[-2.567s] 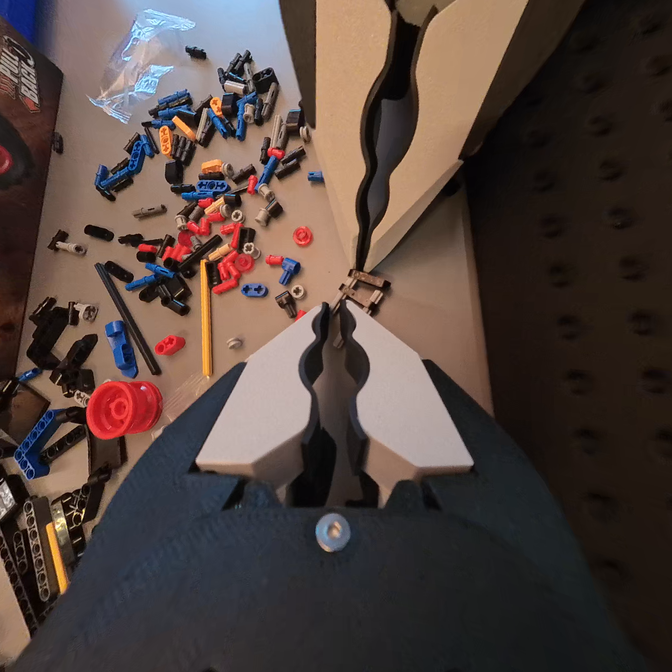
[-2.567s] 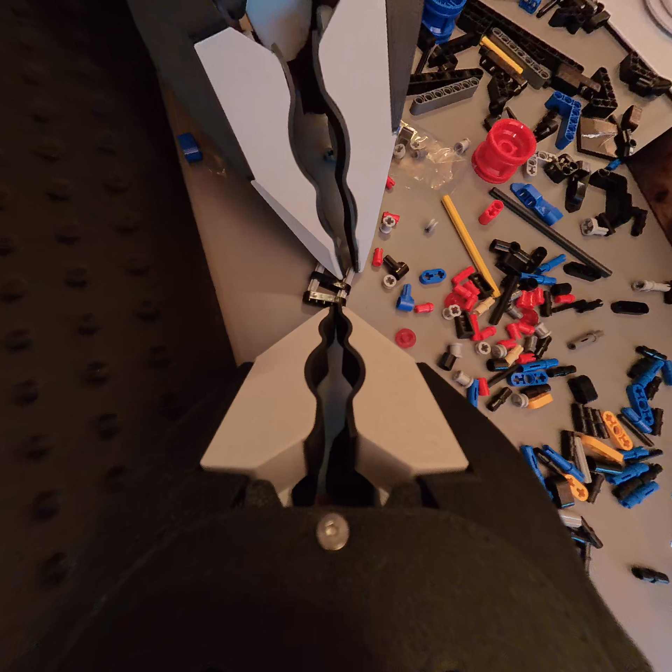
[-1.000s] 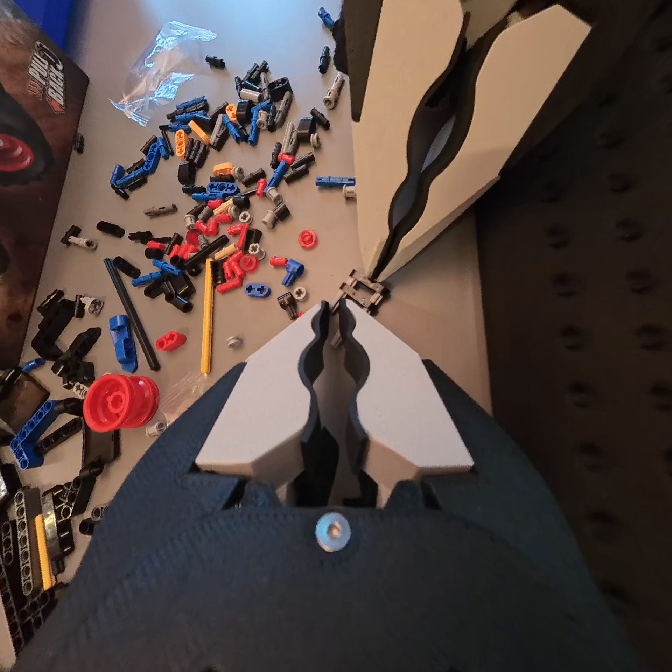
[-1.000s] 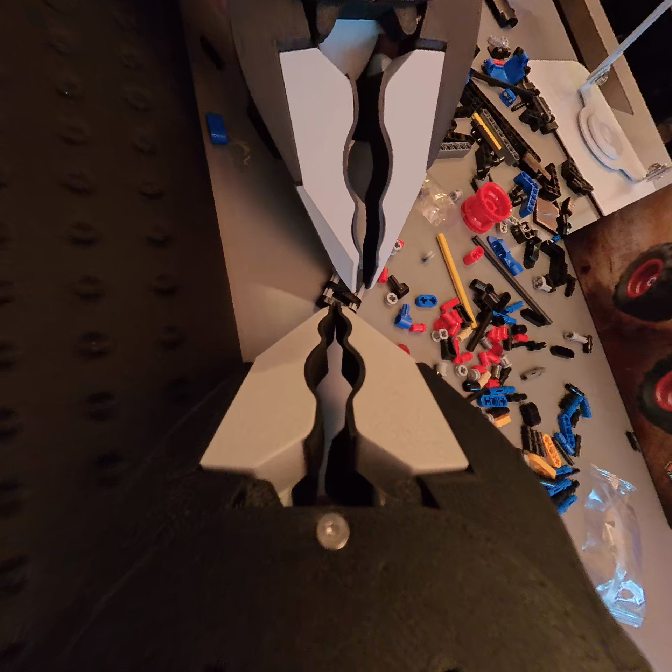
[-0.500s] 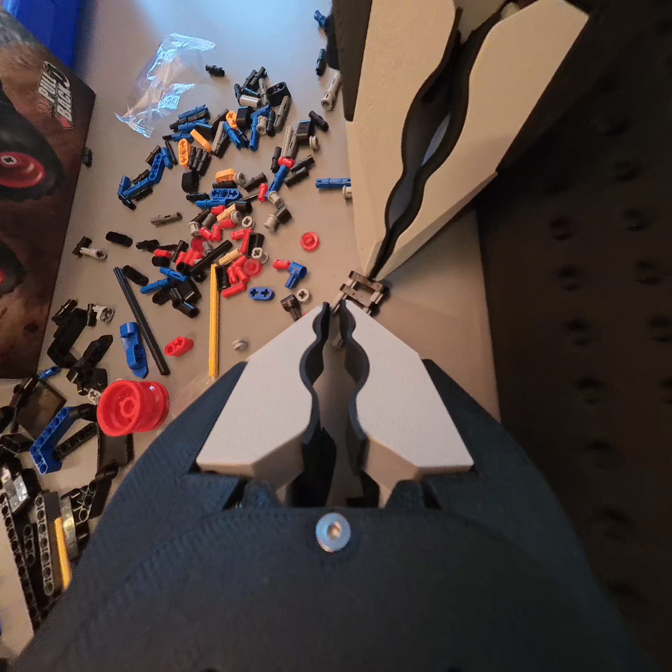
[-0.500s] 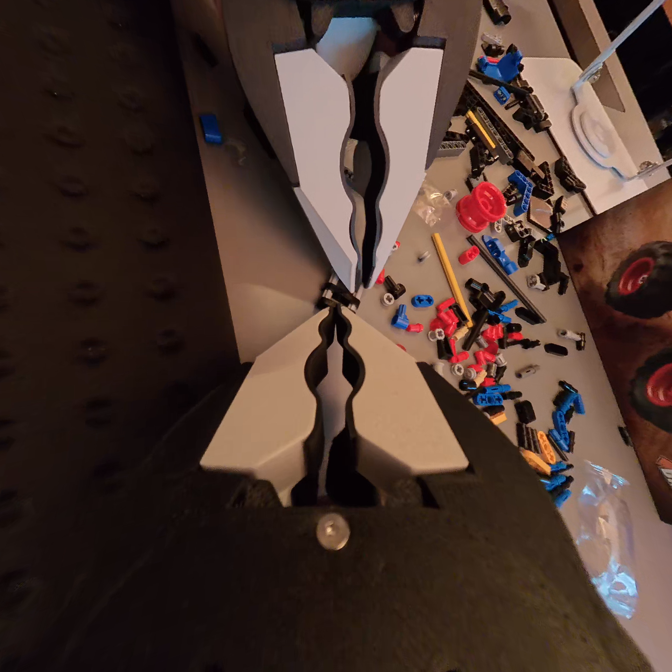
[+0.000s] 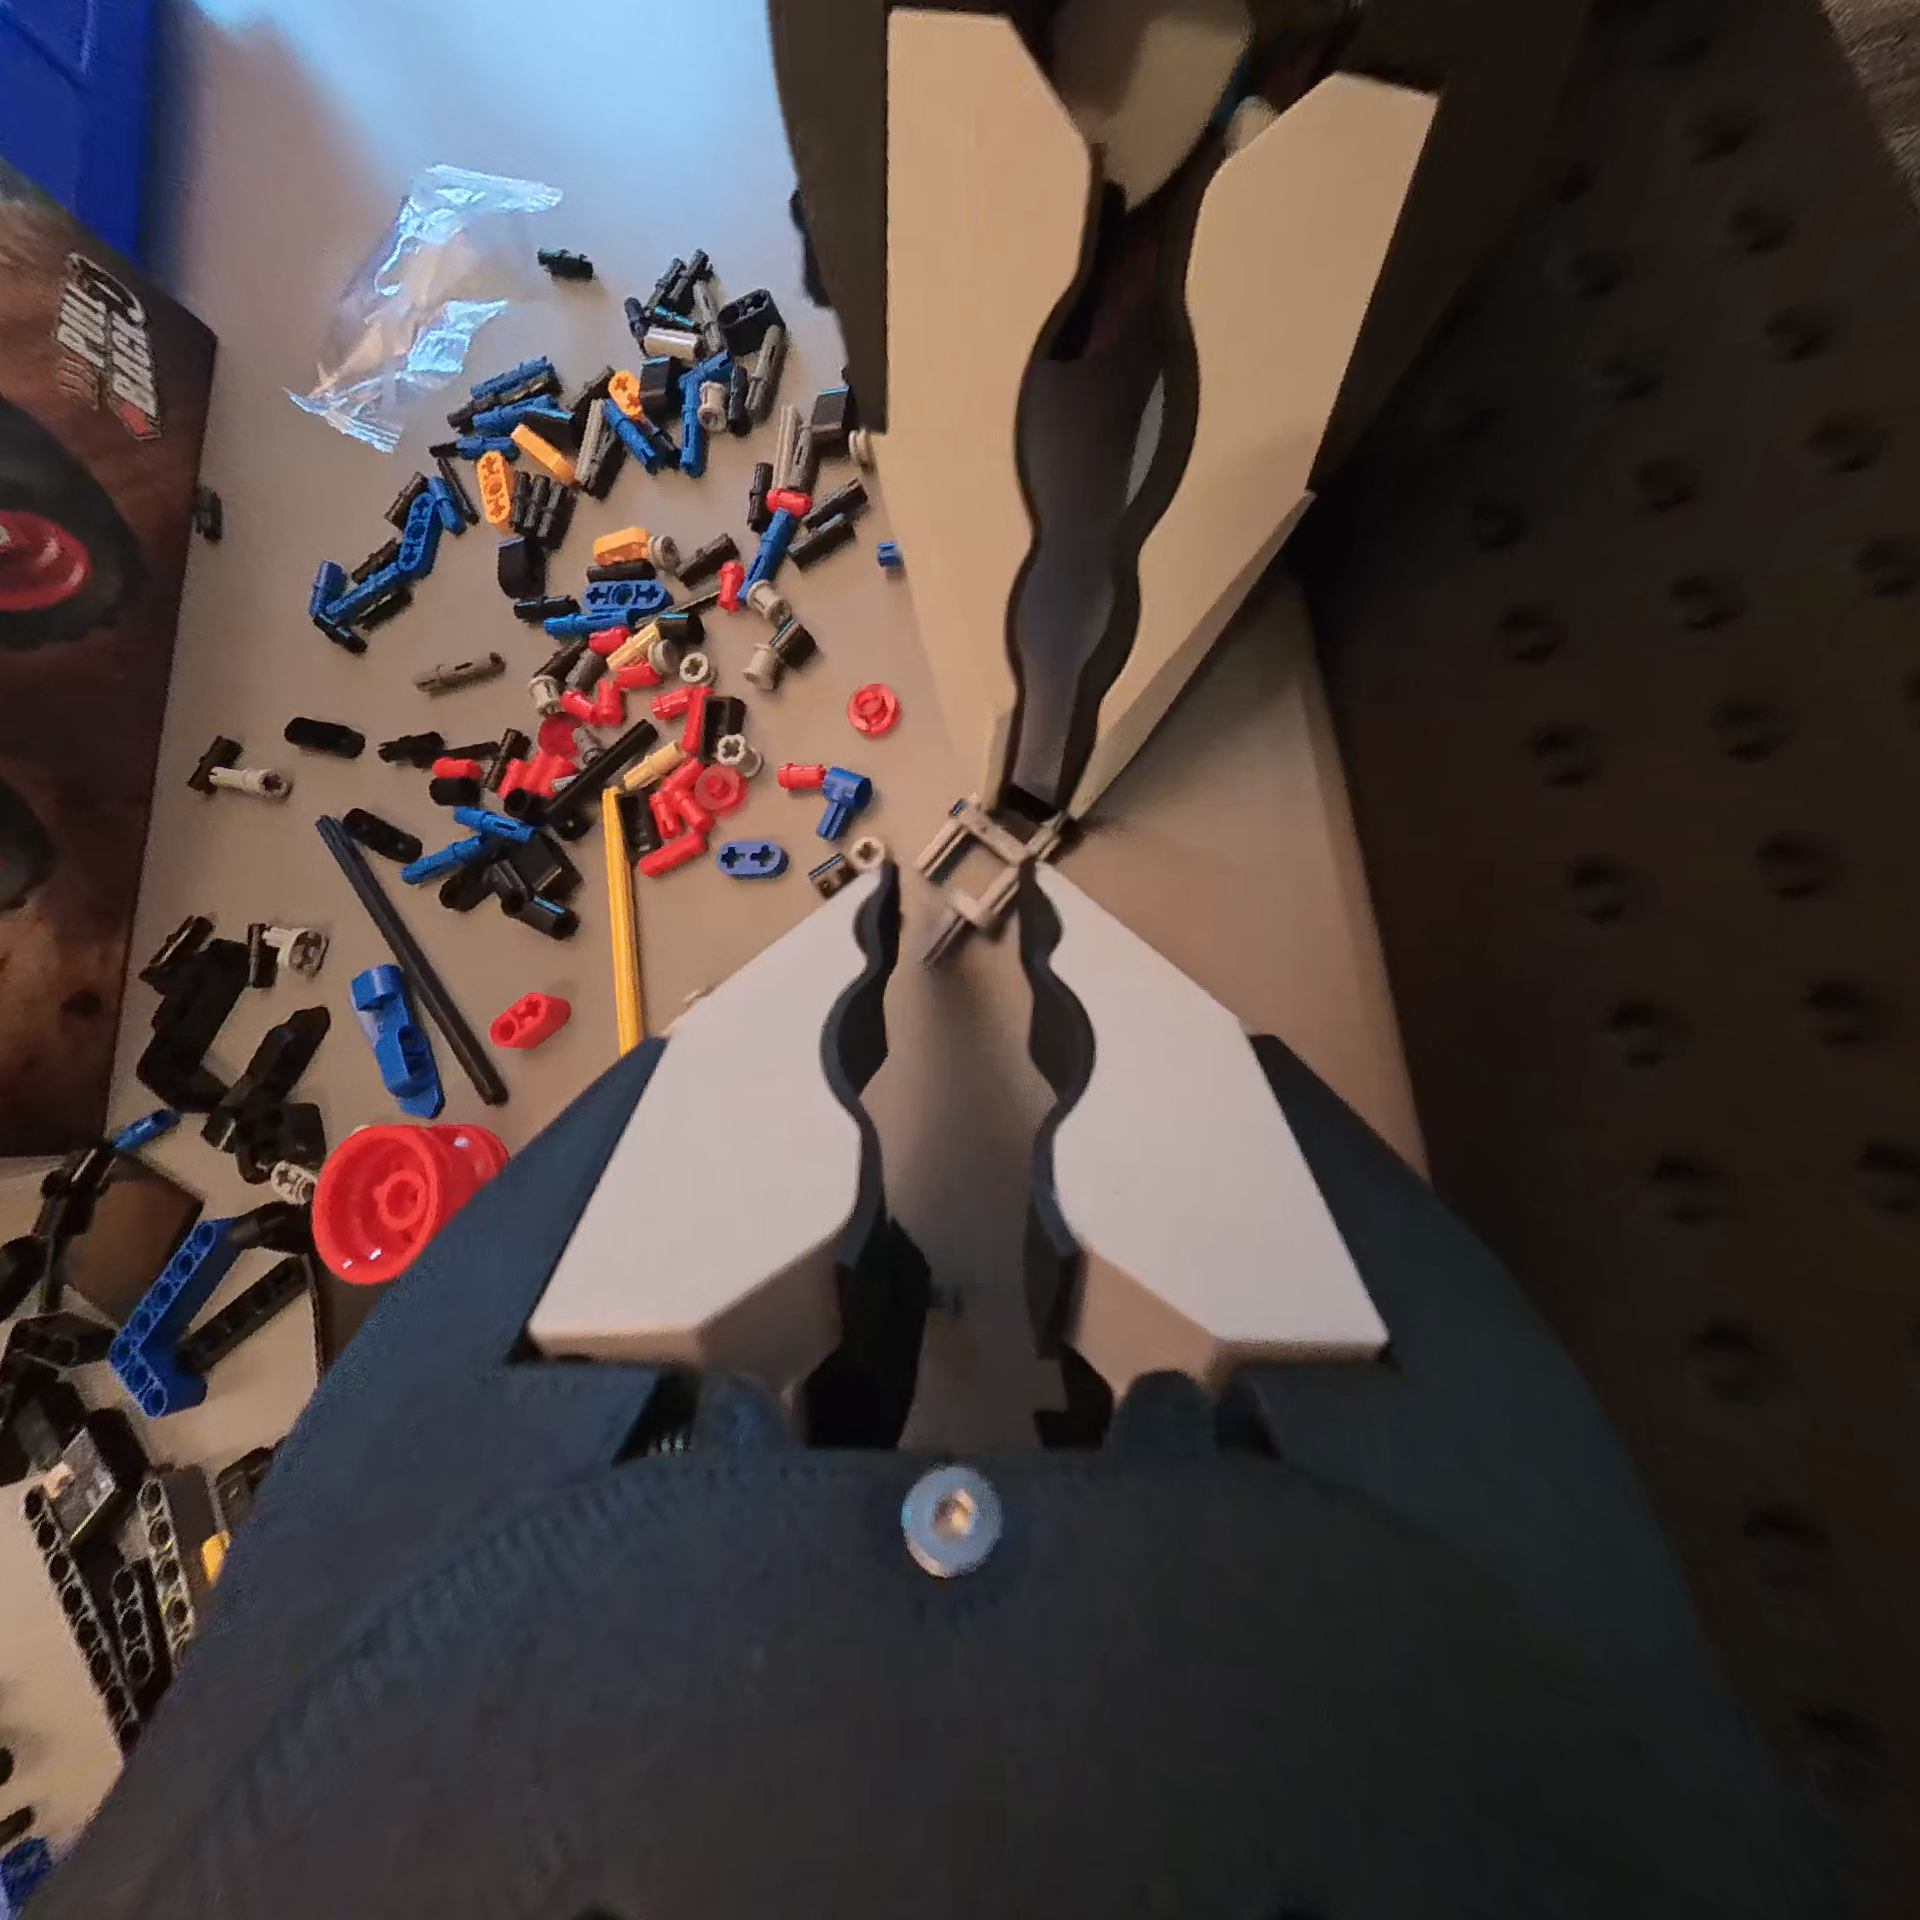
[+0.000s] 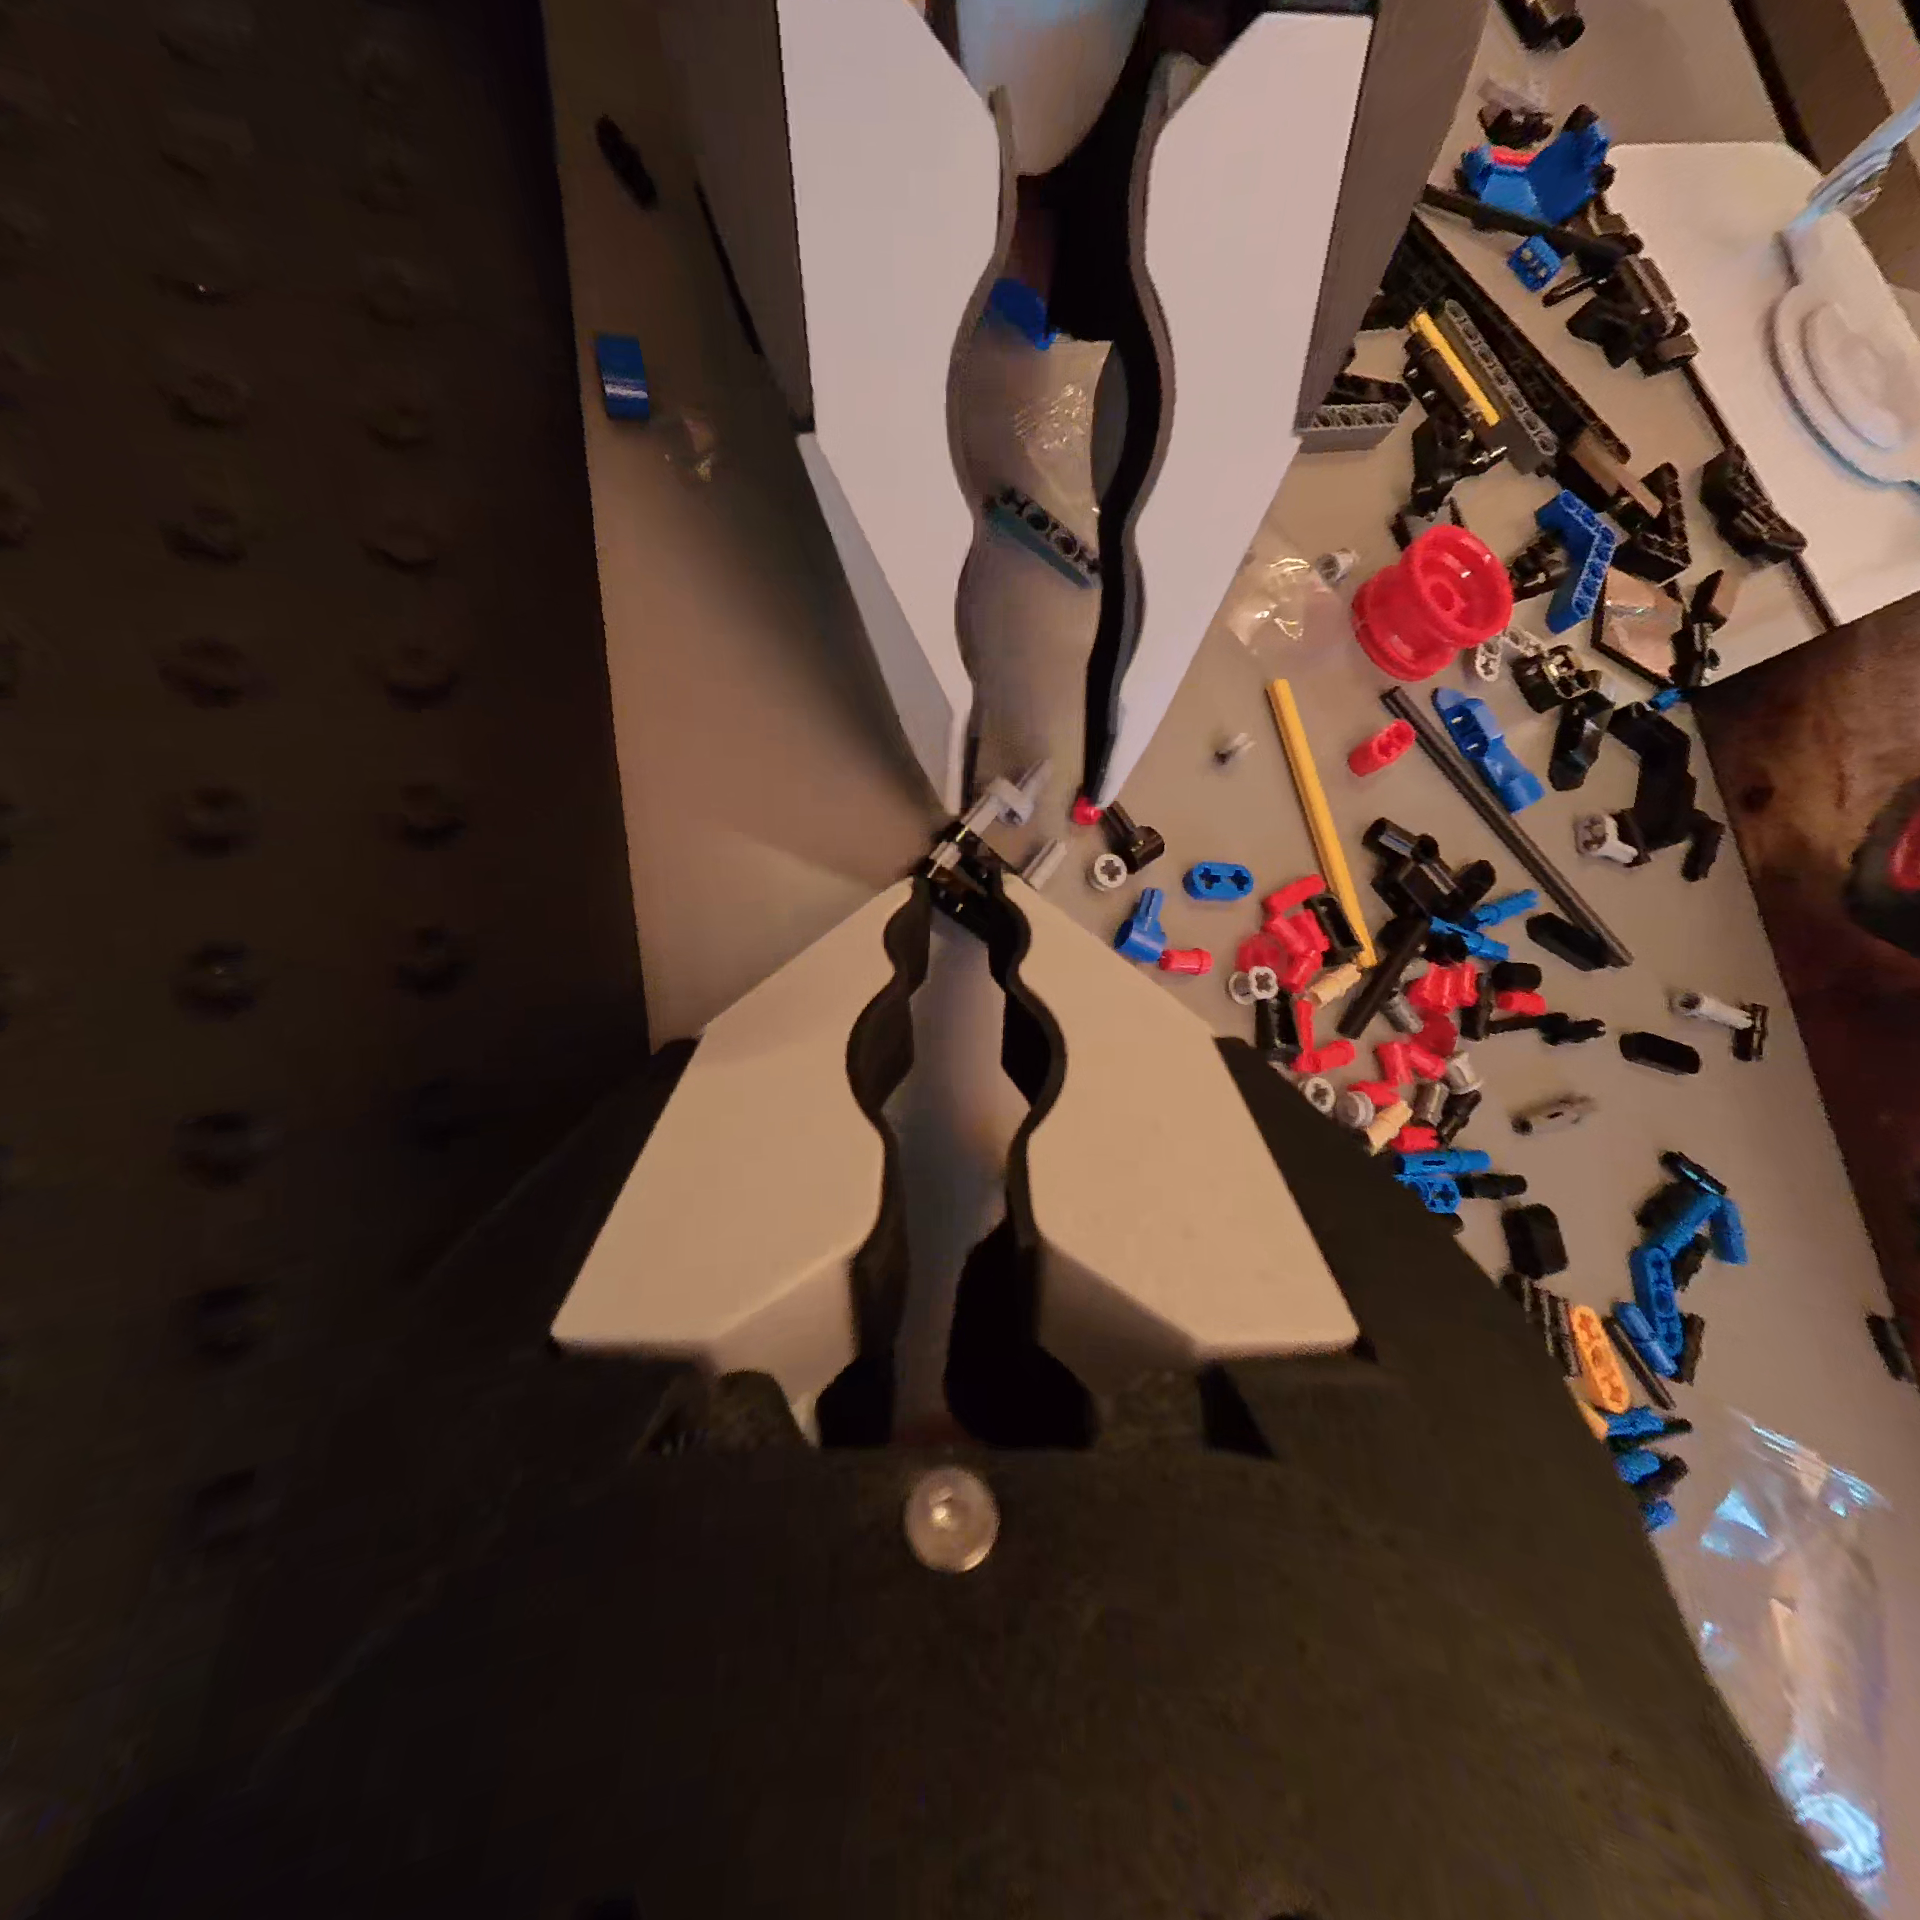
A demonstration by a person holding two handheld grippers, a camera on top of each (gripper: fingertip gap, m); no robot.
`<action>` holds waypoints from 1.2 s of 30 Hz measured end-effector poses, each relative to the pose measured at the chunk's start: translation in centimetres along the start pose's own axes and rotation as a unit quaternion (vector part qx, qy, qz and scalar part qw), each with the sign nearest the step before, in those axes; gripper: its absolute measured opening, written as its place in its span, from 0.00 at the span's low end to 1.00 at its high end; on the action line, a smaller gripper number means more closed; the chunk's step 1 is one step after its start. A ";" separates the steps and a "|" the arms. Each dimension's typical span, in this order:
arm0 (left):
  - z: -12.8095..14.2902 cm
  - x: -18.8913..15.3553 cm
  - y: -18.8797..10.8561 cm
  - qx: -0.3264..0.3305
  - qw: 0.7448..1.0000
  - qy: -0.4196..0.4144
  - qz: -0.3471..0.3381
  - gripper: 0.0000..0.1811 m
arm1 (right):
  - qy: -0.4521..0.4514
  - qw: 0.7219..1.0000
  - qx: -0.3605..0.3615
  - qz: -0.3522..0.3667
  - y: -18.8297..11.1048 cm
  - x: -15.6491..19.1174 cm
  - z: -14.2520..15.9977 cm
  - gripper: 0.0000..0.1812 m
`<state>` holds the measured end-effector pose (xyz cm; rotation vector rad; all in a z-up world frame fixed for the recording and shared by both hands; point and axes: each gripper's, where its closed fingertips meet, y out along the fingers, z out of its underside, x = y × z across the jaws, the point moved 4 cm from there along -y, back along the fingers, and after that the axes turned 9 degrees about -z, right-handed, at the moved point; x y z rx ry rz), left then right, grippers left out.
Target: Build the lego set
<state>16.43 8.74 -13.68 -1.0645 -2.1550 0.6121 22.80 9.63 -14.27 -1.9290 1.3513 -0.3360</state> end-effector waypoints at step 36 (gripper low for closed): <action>0.7 -0.1 0.5 0.011 0.999 0.046 -0.015 0.01 | -0.017 0.999 -0.017 -0.026 0.8 -0.1 -0.5 0.06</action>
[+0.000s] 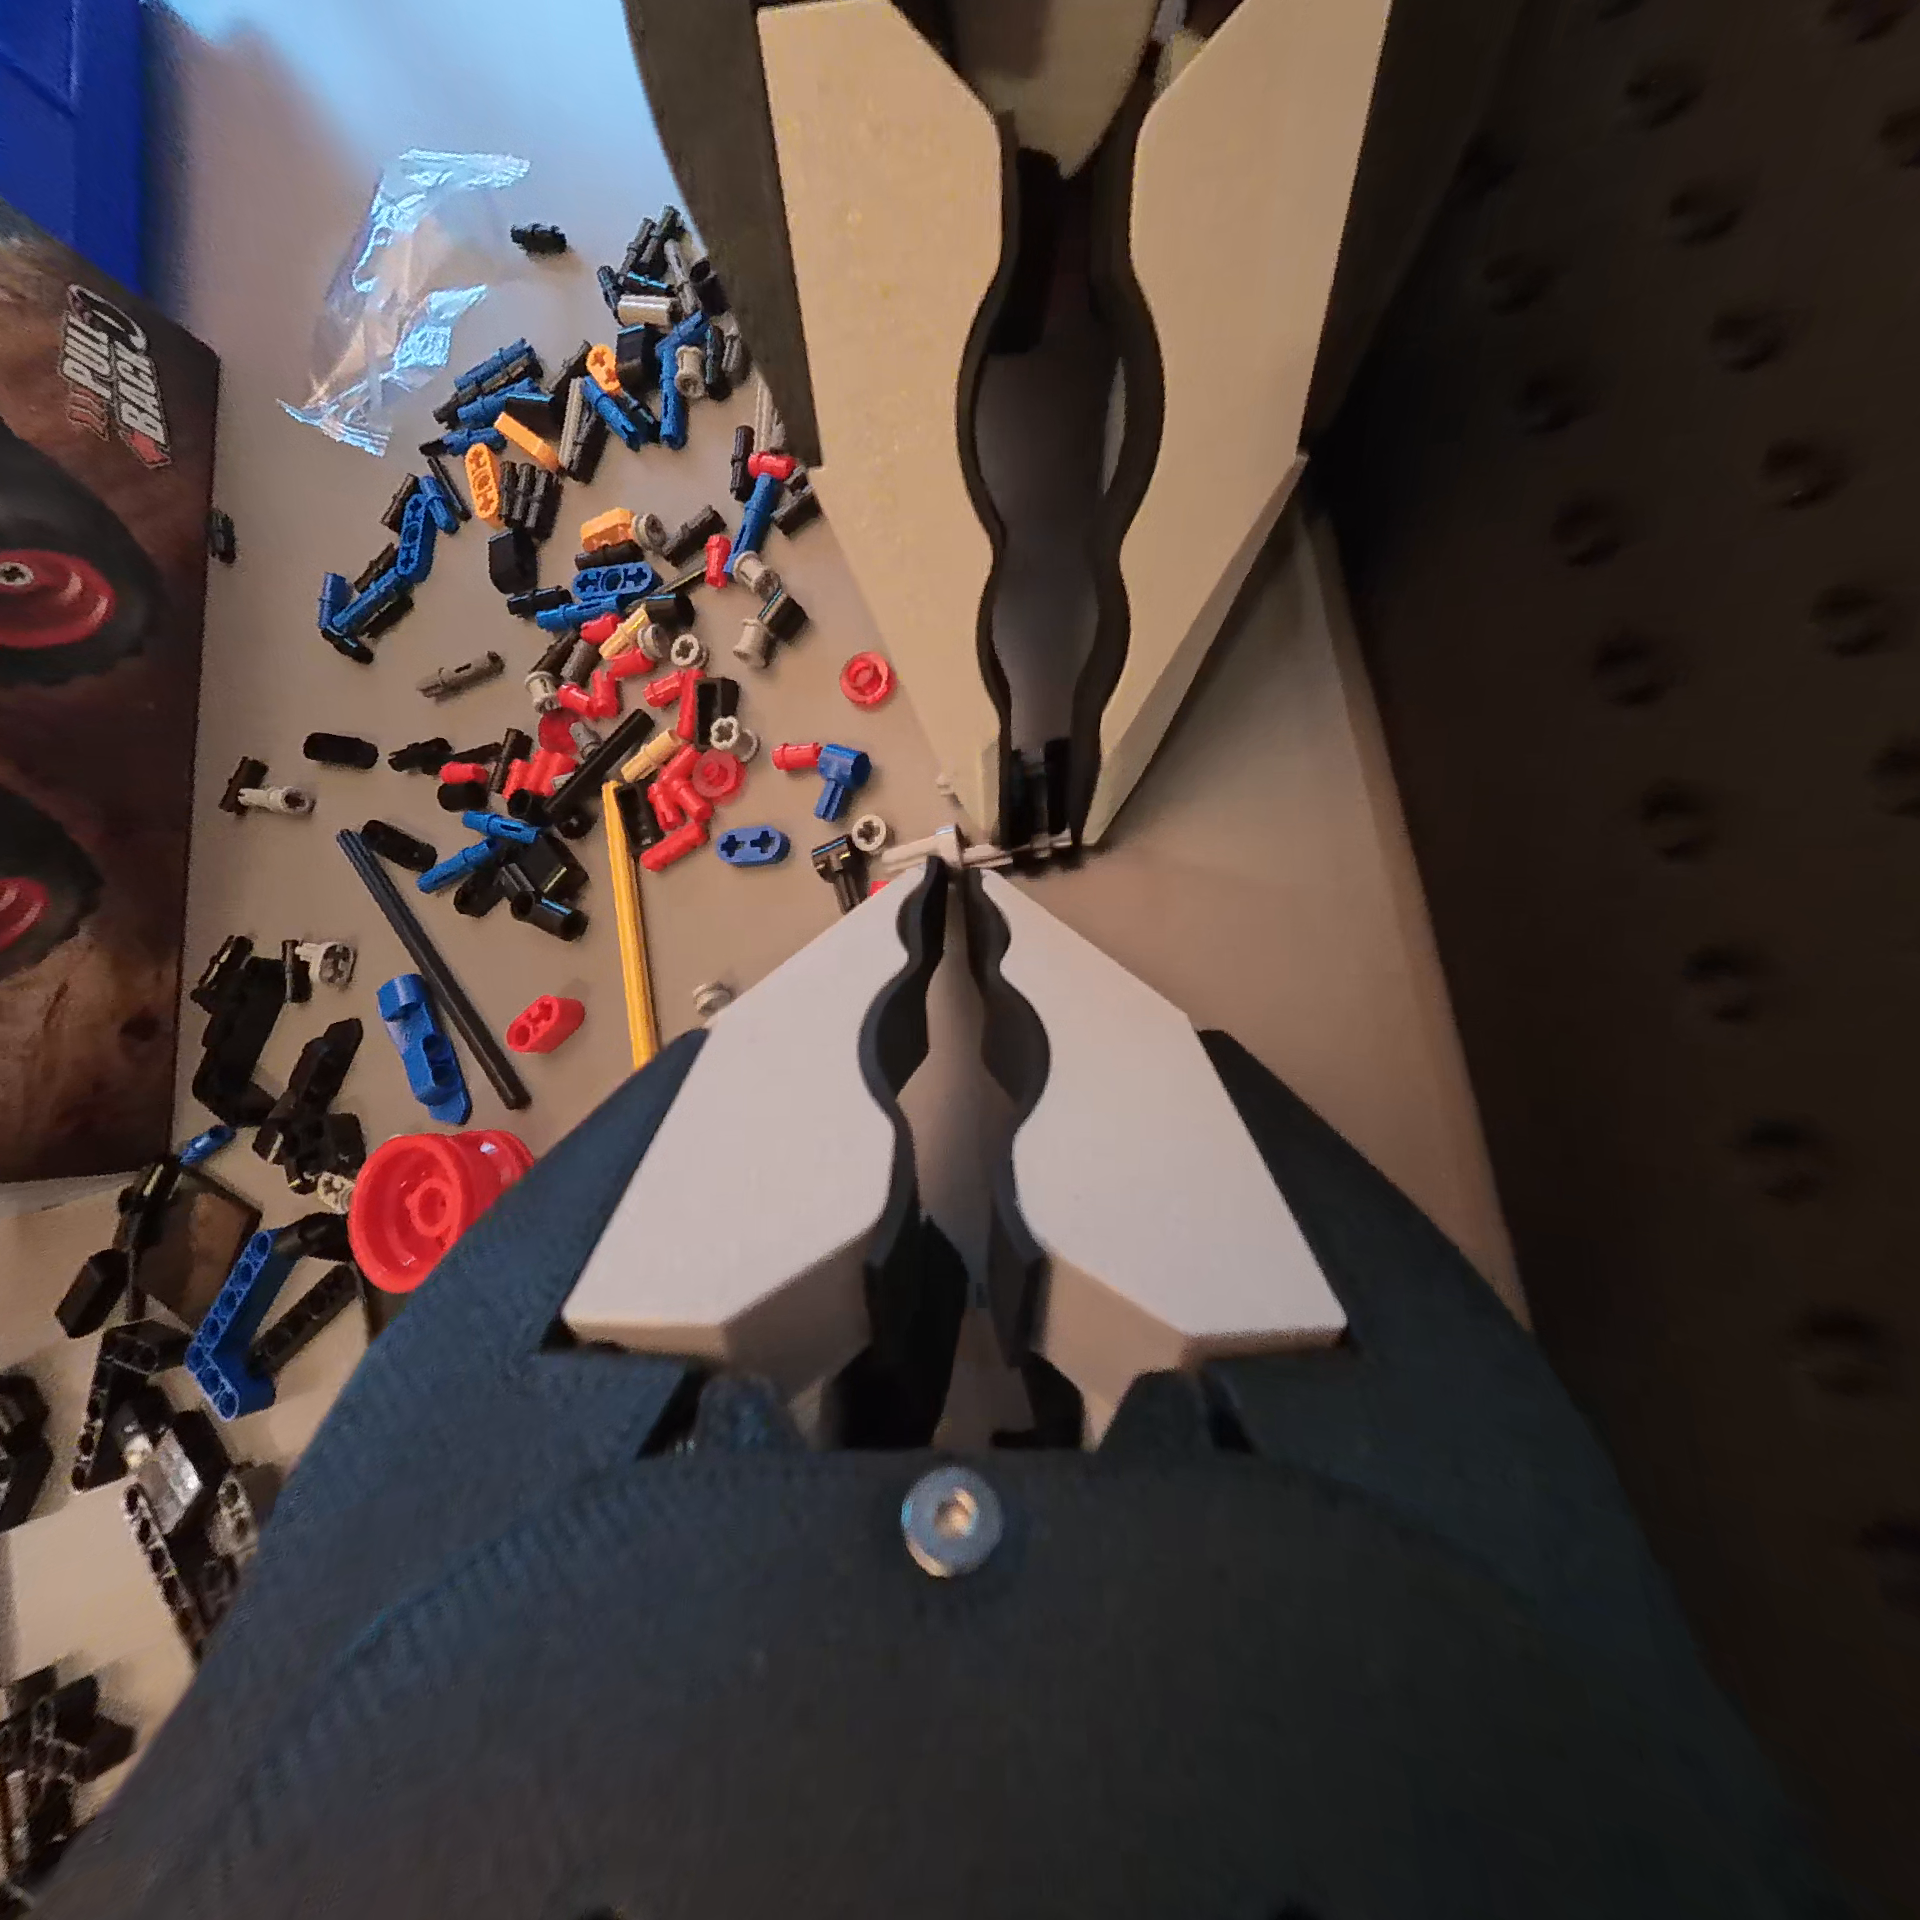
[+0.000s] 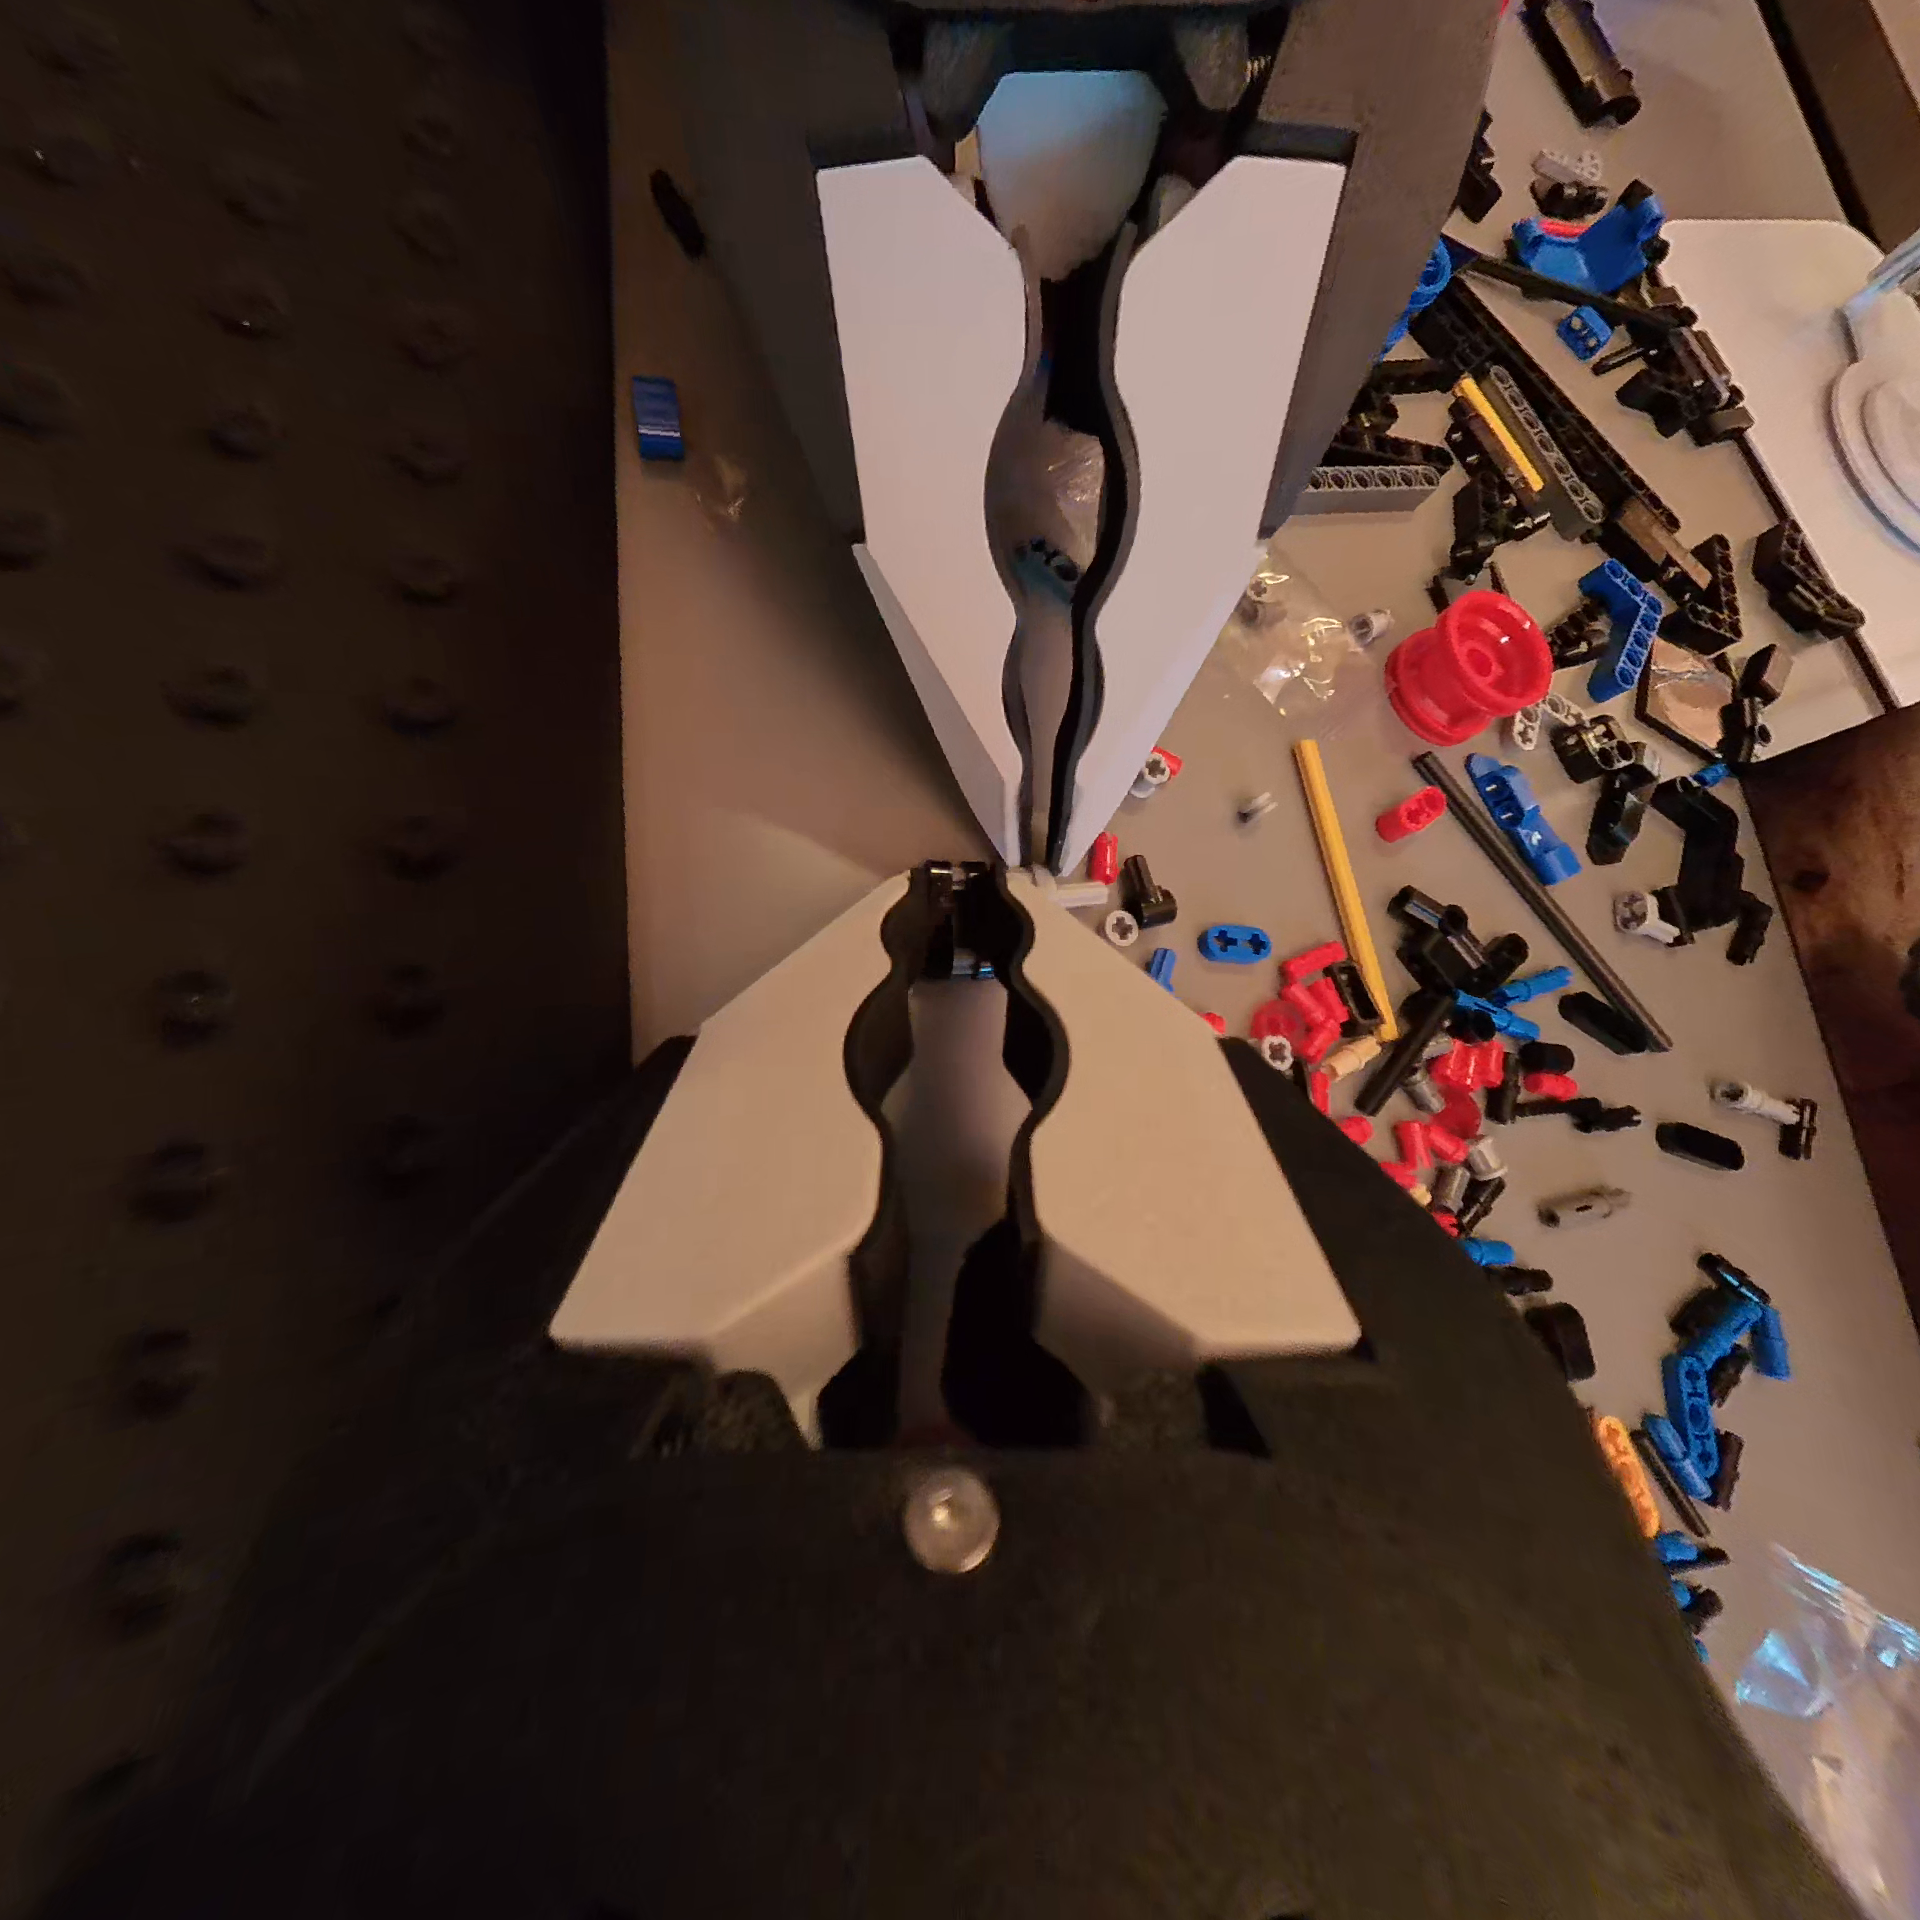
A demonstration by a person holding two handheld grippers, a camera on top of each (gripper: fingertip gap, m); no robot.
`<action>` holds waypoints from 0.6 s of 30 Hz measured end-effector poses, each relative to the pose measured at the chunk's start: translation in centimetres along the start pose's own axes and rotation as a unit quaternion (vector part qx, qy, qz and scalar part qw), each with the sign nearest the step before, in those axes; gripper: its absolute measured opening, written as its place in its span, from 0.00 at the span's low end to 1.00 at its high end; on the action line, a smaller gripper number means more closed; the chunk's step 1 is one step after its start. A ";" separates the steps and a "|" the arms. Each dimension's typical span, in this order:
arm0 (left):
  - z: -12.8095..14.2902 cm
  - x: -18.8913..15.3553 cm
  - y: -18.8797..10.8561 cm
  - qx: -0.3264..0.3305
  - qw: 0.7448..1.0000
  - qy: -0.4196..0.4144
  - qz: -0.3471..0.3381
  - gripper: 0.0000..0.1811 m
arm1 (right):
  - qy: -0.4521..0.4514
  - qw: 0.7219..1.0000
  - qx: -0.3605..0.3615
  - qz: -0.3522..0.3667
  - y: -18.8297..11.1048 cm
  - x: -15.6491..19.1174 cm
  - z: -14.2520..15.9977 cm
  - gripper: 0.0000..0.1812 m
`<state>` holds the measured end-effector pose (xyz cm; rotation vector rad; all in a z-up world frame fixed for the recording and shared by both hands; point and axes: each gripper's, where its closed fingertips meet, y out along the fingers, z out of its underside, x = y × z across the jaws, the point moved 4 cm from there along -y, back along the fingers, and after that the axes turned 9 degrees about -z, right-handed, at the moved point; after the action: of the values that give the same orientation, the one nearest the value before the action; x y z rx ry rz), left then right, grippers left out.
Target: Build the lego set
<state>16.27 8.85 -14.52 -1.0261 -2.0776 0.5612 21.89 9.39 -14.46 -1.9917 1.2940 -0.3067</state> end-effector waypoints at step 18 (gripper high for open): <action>-1.2 -1.4 -0.1 -0.006 0.999 -0.002 0.042 0.09 | 0.020 1.000 0.004 -0.015 -1.1 -0.2 1.0 0.02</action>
<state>17.70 7.70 -14.31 -1.1240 -2.0511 0.5949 23.10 10.29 -14.44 -2.0089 1.2871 -0.3678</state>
